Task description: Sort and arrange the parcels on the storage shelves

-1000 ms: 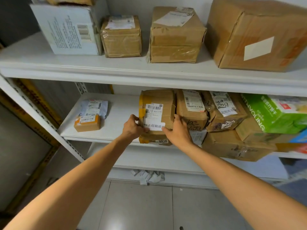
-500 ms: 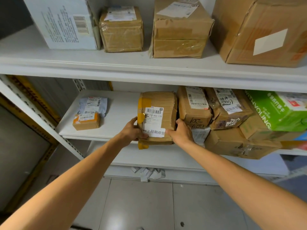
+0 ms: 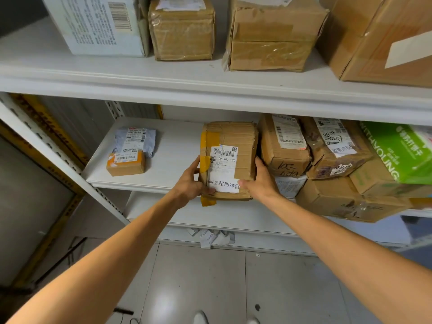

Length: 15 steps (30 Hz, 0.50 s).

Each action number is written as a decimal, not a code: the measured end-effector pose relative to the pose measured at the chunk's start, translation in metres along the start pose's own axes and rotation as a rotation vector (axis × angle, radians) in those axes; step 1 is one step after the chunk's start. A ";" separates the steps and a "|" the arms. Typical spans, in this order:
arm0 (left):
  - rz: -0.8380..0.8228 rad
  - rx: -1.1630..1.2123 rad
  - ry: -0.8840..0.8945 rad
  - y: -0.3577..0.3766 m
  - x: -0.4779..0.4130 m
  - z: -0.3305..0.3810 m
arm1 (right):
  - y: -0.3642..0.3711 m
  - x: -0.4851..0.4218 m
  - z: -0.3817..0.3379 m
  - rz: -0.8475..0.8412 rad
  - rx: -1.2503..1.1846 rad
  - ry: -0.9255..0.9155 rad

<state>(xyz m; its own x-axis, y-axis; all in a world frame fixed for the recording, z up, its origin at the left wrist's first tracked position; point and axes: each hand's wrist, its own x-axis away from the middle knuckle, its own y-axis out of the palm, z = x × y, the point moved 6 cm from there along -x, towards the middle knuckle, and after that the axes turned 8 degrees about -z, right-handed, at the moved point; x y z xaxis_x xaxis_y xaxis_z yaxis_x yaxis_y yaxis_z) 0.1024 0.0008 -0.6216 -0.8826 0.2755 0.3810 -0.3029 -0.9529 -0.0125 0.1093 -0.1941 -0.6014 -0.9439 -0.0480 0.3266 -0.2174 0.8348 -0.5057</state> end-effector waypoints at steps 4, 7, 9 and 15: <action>0.006 -0.111 0.086 0.001 0.011 0.003 | 0.000 0.007 -0.004 0.015 -0.050 -0.031; 0.016 -0.135 0.107 -0.002 0.023 0.007 | 0.002 0.016 -0.005 -0.001 -0.082 -0.045; 0.012 -0.151 0.121 -0.002 0.033 0.009 | 0.006 0.023 -0.003 -0.016 -0.103 -0.043; 0.002 -0.136 0.157 0.003 0.063 0.009 | 0.008 0.047 0.000 -0.046 -0.125 -0.081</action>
<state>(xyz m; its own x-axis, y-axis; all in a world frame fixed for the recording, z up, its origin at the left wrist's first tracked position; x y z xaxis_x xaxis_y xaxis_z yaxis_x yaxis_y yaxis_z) 0.0490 0.0145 -0.5890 -0.9250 0.3003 0.2327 -0.3378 -0.9305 -0.1419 0.0634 -0.1896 -0.5907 -0.9518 -0.1272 0.2790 -0.2326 0.8924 -0.3867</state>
